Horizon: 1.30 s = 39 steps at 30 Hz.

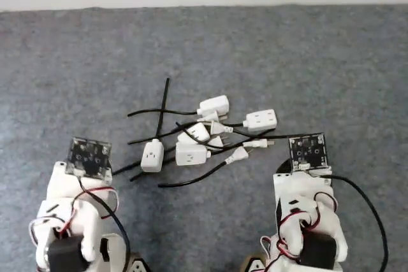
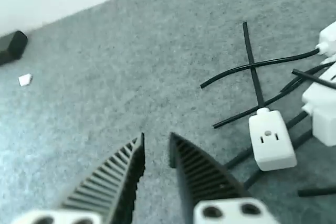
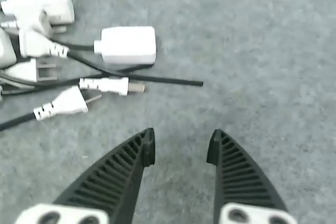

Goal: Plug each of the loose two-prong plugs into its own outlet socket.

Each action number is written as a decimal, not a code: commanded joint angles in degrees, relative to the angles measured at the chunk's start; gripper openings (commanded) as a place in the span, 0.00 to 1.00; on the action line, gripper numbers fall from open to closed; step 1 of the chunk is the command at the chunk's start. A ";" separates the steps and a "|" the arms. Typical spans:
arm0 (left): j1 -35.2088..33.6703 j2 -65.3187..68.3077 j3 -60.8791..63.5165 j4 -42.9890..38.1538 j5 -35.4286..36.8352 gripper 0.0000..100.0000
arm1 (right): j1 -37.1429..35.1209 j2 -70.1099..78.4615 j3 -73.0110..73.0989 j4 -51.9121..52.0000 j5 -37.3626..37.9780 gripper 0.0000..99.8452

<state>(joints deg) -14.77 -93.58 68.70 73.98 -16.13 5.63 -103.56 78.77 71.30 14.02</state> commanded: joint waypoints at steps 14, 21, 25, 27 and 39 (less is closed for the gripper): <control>14.86 42.90 -19.82 -1.49 22.33 0.13 | -2.68 34.33 -14.42 -9.71 -13.71 0.18; 21.45 50.73 -12.44 -16.79 28.48 0.13 | -3.30 51.12 -9.58 -23.52 -19.08 0.18; 27.43 52.66 -7.34 -22.77 32.00 0.13 | -3.30 51.56 -8.44 -23.52 -18.55 0.18; 29.54 53.36 -5.23 -24.35 33.41 0.13 | -3.30 51.56 -8.44 -23.52 -18.55 0.18; 27.60 70.33 -8.48 -28.66 33.85 0.13 | -3.30 51.56 -8.26 -23.87 -18.55 0.18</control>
<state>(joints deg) 14.59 -26.68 64.31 45.14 17.27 2.64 -52.22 70.68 48.97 -4.35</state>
